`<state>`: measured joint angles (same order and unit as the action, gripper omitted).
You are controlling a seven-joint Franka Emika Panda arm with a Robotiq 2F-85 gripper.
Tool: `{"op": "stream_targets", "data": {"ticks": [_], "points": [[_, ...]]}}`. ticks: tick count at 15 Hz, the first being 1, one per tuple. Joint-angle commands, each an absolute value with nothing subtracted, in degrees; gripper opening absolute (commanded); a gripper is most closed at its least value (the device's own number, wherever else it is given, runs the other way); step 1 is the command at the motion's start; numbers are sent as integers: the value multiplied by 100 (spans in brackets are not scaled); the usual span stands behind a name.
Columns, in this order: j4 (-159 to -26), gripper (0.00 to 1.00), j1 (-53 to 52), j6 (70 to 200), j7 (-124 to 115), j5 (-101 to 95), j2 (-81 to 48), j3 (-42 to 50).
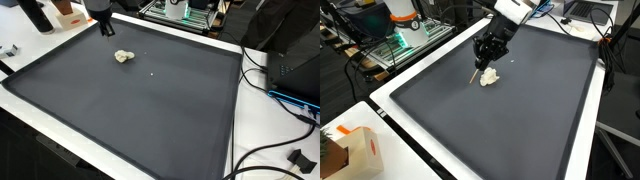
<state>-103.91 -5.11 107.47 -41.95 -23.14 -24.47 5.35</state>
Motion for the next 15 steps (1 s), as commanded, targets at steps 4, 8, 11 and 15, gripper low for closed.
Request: {"op": "stream_targets", "data": {"ticks": [4, 8, 11, 15], "points": [[-11174, 3, -312, 11471, -3363, -1623, -1596, 424], [-11490, 3, -238, 11809, -2805, -1252, -1172, 409], [-11693, 3, -150, 12010, -2303, -869, -885, 377], [-11858, 3, -52, 12108, -1562, -305, -615, 332]]}}
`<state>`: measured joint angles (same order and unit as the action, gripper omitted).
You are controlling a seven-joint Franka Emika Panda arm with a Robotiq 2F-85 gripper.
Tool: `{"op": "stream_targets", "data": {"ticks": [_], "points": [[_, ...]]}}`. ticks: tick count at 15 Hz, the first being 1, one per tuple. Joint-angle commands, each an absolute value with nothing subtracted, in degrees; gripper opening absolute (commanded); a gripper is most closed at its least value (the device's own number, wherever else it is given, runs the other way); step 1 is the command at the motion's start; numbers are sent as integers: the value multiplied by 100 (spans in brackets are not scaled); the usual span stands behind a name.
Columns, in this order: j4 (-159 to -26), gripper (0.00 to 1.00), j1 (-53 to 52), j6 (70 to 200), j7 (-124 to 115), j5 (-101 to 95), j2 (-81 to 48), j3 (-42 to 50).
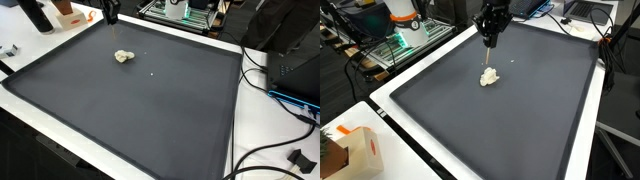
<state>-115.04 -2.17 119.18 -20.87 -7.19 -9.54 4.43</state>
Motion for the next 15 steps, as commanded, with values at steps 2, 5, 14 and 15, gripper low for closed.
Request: {"op": "stream_targets", "data": {"ticks": [2, 5, 14, 15], "points": [[-11912, 3, -21, 12112, -1255, -89, -515, 318], [-11967, 3, 12, 12121, -829, 189, -389, 303], [-11703, 13, -23, 11977, -983, 24, -571, 302], [-11703, 3, -23, 11977, -983, 24, -571, 302]]}}
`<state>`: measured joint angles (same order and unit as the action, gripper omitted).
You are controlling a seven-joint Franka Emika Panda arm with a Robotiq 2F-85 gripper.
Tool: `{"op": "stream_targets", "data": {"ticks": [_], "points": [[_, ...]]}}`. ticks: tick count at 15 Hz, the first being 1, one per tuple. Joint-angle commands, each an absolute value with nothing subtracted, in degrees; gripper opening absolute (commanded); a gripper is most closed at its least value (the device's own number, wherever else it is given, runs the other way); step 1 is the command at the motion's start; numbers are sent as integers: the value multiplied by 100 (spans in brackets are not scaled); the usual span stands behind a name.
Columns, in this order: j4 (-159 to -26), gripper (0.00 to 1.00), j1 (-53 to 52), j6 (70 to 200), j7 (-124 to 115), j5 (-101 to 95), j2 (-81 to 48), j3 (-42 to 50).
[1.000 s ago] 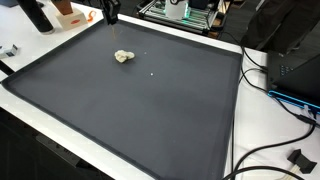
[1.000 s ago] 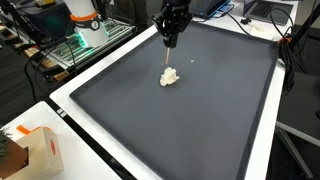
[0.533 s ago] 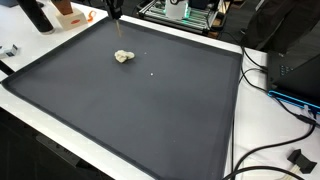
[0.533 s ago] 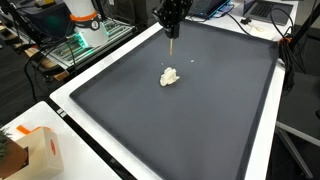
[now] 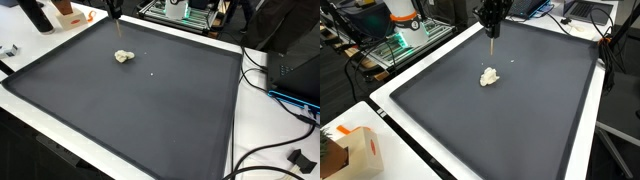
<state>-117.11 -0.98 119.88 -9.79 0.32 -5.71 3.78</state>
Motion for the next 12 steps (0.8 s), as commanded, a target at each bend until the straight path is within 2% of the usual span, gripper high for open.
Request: {"op": "stream_targets", "data": {"ticks": [1, 12], "points": [[-11692, 3, -13, 11971, -955, 70, -616, 303], [-11796, 3, 91, 12273, -407, 172, -919, 311]]}}
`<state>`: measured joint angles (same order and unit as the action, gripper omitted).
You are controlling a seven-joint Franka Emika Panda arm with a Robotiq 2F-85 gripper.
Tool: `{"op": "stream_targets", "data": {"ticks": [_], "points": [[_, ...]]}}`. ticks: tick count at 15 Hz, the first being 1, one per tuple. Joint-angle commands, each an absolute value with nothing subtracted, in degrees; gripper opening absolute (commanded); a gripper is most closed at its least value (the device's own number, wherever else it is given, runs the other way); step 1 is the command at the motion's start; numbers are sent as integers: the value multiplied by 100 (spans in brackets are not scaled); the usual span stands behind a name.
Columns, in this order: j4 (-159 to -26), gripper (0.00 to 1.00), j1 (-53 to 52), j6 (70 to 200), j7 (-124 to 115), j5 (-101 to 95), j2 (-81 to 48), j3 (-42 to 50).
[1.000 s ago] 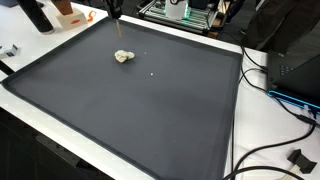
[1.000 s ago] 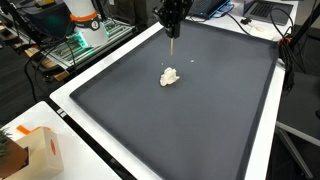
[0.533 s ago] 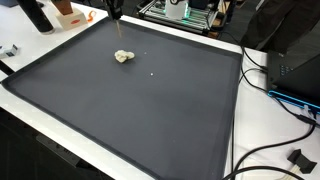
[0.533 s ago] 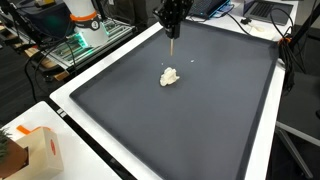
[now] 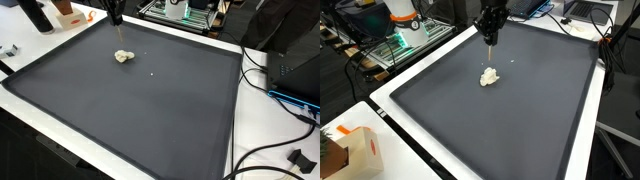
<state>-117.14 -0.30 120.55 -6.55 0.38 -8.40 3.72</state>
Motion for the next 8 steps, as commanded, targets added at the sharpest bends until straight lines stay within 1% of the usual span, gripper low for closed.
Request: {"op": "stream_targets", "data": {"ticks": [1, 8], "points": [[-11803, 3, 103, 12332, -366, 179, -958, 311], [-11806, 3, 181, 12568, -72, 270, -1182, 297]]}}
